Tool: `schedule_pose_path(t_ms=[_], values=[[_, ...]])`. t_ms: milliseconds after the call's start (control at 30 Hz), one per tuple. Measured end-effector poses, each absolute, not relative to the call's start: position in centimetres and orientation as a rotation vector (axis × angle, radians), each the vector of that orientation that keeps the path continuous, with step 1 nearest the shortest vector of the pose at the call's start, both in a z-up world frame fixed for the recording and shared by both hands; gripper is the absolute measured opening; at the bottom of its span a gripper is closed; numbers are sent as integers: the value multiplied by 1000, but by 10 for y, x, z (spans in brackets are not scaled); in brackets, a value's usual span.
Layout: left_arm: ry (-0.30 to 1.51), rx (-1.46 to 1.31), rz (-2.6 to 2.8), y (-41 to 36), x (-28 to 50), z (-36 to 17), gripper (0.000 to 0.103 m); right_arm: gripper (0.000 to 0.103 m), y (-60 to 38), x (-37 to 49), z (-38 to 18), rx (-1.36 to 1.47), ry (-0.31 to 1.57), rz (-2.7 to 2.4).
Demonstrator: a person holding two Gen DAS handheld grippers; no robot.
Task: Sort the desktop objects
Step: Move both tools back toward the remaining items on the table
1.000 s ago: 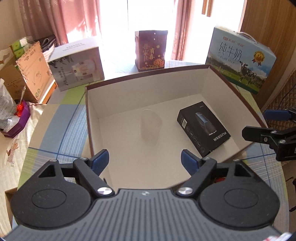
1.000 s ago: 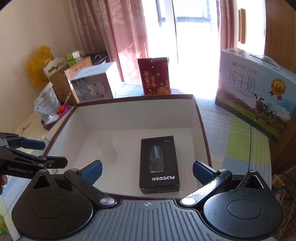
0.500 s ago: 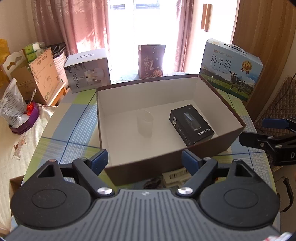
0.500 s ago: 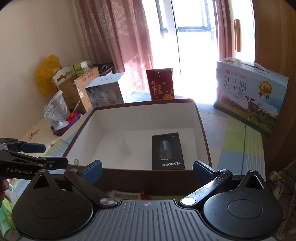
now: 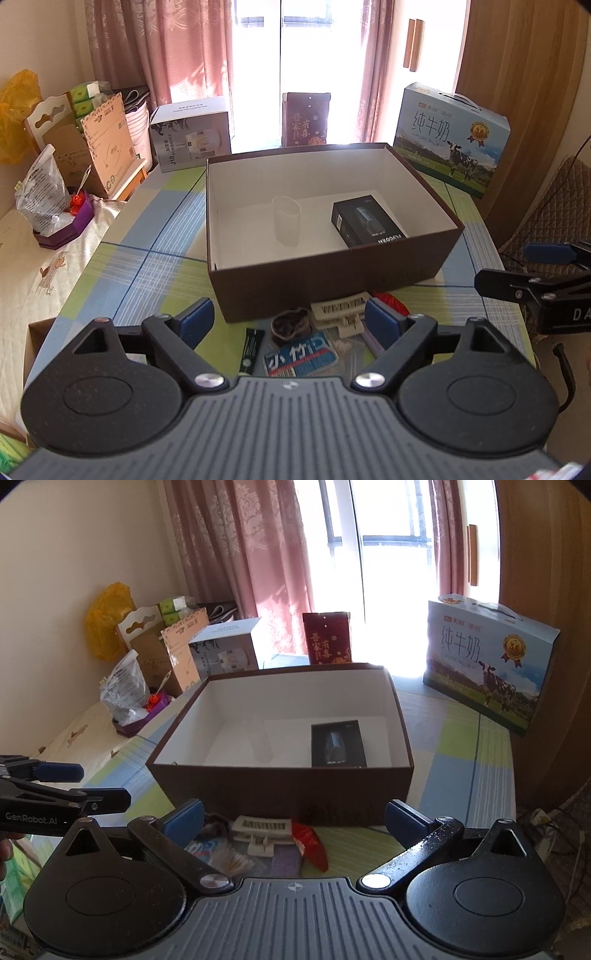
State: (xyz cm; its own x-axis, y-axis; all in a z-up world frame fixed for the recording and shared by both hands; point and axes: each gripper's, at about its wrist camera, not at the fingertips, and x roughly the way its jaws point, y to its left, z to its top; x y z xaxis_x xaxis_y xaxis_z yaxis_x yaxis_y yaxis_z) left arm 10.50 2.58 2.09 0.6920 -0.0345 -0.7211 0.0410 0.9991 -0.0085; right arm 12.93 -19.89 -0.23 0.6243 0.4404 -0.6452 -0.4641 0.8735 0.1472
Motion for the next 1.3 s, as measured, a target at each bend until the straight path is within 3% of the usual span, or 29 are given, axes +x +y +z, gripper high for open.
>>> schedule_pose_path(t_ms=[700,1300], values=[[848,6,-35,18,50,0,90,101,-230,84,-30,-46,749,585],[903,-25,-80,40,61,-31,89,101,-218,87,-69,-65,851,545]])
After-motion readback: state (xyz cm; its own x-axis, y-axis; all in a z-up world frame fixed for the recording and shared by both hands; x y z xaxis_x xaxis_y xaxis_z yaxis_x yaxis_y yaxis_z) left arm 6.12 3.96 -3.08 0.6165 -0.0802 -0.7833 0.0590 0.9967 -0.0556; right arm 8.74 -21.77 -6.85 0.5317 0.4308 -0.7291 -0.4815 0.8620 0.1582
